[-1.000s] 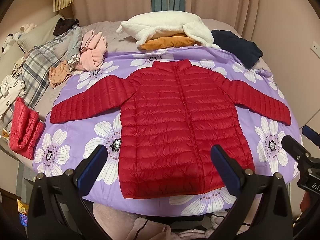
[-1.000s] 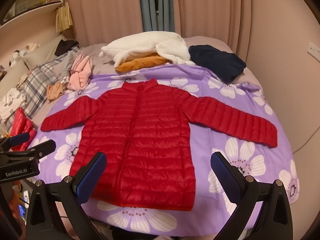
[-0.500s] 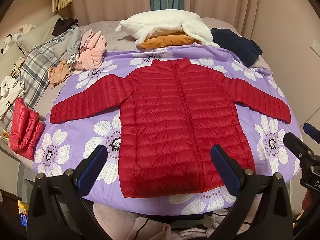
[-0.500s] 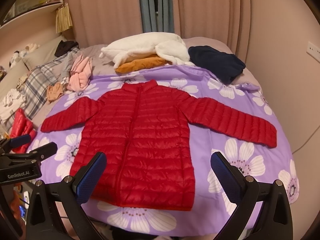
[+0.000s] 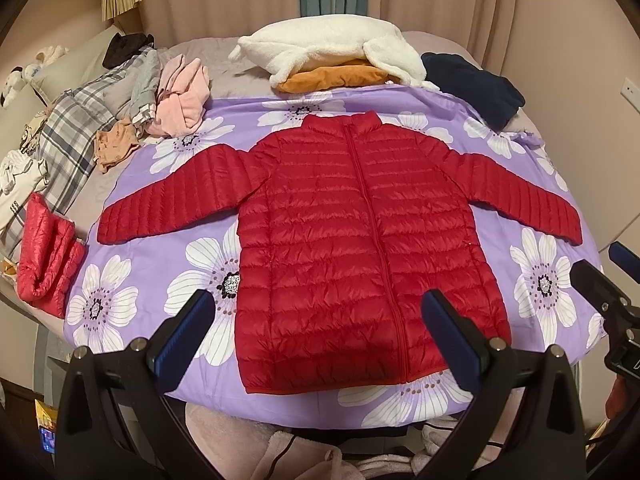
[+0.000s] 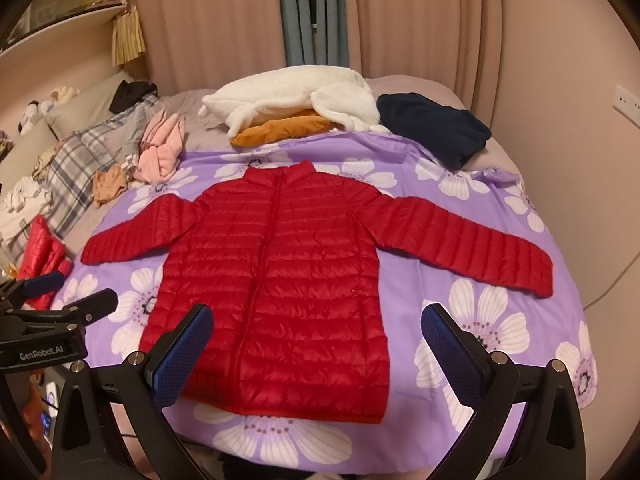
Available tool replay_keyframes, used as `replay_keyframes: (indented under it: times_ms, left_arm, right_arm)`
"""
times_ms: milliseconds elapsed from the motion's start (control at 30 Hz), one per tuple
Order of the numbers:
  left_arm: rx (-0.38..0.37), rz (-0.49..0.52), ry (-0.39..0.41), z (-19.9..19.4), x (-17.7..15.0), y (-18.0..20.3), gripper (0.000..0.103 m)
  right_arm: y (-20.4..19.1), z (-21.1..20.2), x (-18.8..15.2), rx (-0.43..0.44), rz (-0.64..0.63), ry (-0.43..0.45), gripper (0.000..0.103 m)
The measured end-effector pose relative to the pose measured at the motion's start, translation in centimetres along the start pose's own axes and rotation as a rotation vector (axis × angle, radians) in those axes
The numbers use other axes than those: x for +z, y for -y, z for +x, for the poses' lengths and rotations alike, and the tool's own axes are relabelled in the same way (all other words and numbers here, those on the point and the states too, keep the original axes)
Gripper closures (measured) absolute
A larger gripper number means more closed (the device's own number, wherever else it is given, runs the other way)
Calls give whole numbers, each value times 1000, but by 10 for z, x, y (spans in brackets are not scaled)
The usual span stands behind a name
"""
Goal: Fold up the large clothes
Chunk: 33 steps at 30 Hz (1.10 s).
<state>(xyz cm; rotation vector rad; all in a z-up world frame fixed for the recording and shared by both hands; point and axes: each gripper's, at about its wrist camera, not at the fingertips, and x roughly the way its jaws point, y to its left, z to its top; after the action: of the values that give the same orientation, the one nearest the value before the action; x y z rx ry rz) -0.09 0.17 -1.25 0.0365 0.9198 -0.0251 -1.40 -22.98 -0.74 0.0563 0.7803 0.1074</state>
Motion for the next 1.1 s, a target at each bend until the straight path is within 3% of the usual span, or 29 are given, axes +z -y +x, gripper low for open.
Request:
replay_keyframes:
  times_ms: [1100]
  left_arm:
    - [-5, 0, -9, 7, -5, 3, 0]
  right_arm:
    - [-1, 1, 0, -3, -1, -1, 0]
